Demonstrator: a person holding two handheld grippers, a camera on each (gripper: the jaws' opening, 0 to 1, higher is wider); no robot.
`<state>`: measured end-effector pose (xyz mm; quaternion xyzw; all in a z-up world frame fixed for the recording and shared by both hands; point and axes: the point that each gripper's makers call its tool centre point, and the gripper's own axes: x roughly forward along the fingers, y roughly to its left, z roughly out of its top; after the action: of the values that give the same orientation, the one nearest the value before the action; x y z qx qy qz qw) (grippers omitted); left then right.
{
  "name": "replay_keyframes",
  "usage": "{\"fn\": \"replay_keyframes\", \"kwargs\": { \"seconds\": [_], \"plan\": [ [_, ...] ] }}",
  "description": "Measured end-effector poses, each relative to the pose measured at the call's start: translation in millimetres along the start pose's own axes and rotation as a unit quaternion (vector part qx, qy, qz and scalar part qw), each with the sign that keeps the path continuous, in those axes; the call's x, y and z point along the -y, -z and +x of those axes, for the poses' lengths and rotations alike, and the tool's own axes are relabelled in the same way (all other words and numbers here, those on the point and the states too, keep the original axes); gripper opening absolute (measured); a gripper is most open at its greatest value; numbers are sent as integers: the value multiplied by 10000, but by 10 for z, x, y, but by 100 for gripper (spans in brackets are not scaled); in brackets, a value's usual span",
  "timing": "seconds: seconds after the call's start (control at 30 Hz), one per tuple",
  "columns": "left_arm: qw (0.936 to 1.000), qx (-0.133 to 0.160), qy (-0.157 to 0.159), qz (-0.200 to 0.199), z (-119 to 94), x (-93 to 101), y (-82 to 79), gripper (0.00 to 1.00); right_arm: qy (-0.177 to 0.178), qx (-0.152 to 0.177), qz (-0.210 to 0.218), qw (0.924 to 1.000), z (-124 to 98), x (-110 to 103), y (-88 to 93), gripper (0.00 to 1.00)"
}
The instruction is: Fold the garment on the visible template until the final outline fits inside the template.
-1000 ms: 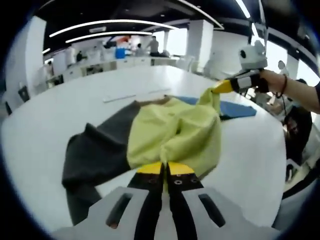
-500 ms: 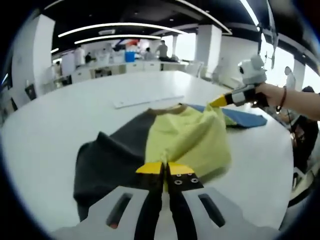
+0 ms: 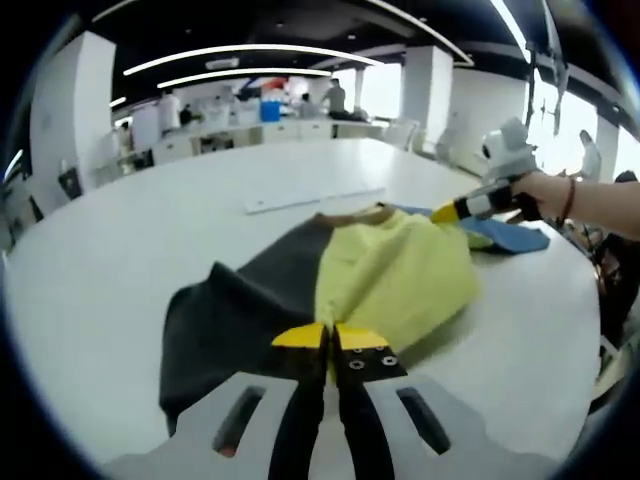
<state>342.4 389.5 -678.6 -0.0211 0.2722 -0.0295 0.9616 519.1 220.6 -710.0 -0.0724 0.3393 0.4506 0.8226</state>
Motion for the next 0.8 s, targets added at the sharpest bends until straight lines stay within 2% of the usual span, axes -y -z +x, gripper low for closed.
{"fn": "replay_keyframes", "kwargs": {
  "seconds": [0.17, 0.37, 0.5, 0.63, 0.8],
  "plan": [
    [10000, -30, -19, 67, 10, -8, -3, 0, 46, -153, 55, 9999, 52, 16, 98, 0],
    [10000, -32, -49, 70, 19, -35, -27, 0, 153, -107, 366, 9992, 32, 50, 74, 0],
    [9998, -89, -143, 78, 22, -87, -11, 0, 198, -82, 548, 9983, -64, 72, 35, 17],
    [9998, -134, -159, 79, 24, -106, 5, 0, 220, -61, 555, 9982, -190, 51, 12, 31],
    [9997, -127, -187, 104, 13, -113, -12, 0, 184, 67, 426, 9989, -350, -17, -72, 35]
  ]
}}
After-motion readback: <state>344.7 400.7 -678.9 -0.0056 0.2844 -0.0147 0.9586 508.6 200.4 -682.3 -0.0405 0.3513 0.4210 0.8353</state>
